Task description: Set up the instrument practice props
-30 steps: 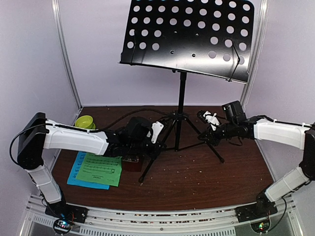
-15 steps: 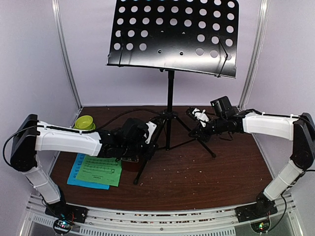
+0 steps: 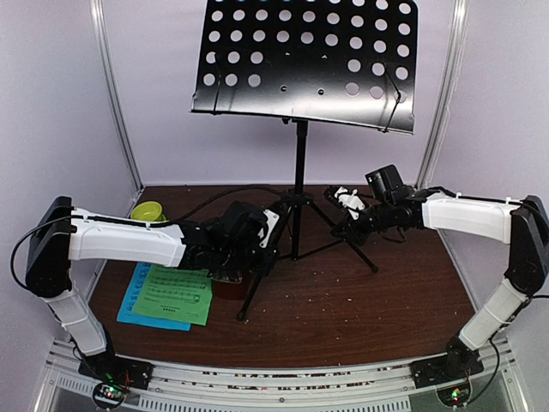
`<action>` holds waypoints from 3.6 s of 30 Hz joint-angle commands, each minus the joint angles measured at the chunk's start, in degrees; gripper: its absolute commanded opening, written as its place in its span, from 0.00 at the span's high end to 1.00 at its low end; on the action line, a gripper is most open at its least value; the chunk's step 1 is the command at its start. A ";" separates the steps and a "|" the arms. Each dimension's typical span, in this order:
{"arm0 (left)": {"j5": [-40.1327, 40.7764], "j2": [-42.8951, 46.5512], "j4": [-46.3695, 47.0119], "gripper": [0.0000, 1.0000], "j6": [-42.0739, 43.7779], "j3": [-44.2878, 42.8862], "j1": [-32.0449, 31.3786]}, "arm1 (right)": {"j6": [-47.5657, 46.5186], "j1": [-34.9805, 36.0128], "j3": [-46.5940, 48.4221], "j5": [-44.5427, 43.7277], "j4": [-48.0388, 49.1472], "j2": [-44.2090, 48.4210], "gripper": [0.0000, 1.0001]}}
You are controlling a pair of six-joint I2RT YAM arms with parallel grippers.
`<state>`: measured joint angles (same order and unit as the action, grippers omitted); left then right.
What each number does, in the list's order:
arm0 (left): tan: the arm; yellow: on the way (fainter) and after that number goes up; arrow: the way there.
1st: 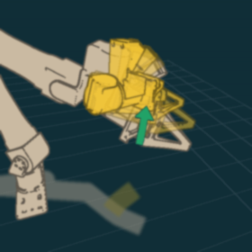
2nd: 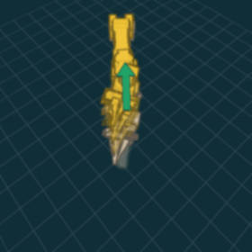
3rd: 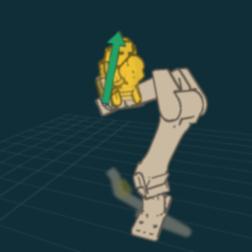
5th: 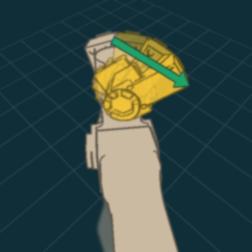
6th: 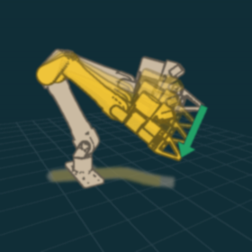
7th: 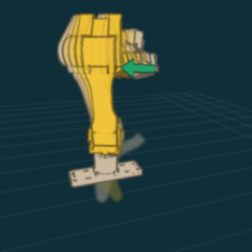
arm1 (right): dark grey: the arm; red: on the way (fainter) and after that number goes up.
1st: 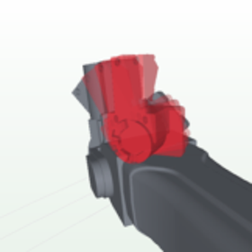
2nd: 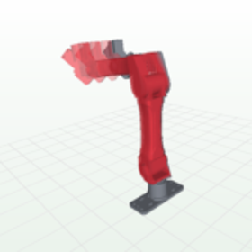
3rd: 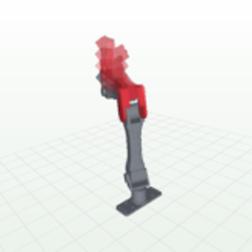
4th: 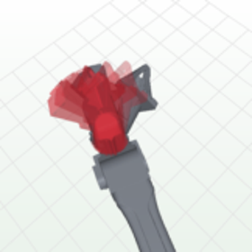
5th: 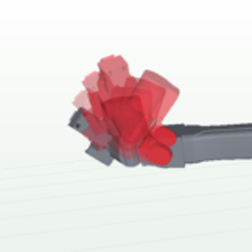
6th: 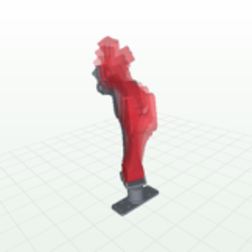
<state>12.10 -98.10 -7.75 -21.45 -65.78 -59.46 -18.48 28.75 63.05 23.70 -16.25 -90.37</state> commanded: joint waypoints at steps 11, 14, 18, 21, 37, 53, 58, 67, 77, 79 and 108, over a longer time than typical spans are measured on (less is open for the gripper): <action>-15.38 -4.96 -6.66 0.95 8.34 -4.48 -5.05 | 2.78 -3.97 10.69 -13.28 5.59 -5.62 0.89; -16.64 -5.99 -6.95 0.94 9.06 -6.05 -5.06 | 2.36 -4.52 11.99 -14.13 5.21 -6.41 0.88; -17.93 -6.66 -6.89 0.91 9.36 -6.64 -5.04 | 2.40 -4.98 12.66 -14.25 5.48 -6.58 0.84; -18.86 -6.73 -6.44 0.86 9.69 -6.56 -5.05 | 2.44 -4.94 12.68 -13.61 5.39 -6.53 0.80; -20.32 -5.16 -4.14 0.57 10.59 -5.44 -4.81 | 2.65 -4.25 8.44 -12.25 6.49 -1.30 0.53; -9.46 -2.91 -5.58 0.30 4.93 -6.21 -3.64 | 0.96 -4.23 4.40 -6.17 7.42 -1.05 0.42; -8.05 -4.47 -4.63 0.30 2.67 -8.57 -3.65 | 0.56 -4.23 6.87 -3.16 5.91 -2.90 0.41; -4.24 -11.43 -7.88 0.30 0.65 -18.42 -3.65 | 1.11 -4.08 8.80 -1.84 5.95 -6.14 0.43; -0.77 -9.82 -14.20 0.39 0.28 -16.73 -3.39 | 0.73 -3.38 8.37 -2.02 5.48 -6.10 0.56; -0.39 -8.85 -14.83 0.41 0.27 -15.37 -3.09 | 0.64 -3.20 7.79 -2.29 5.48 -5.83 0.61; -1.53 -5.37 -4.86 0.35 -3.81 -14.54 -2.08 | 2.34 -0.28 2.20 -3.81 5.20 -0.53 0.90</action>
<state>10.66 -100.38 -16.25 -22.37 -77.06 -60.73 -20.45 27.62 66.92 17.91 -8.01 -93.62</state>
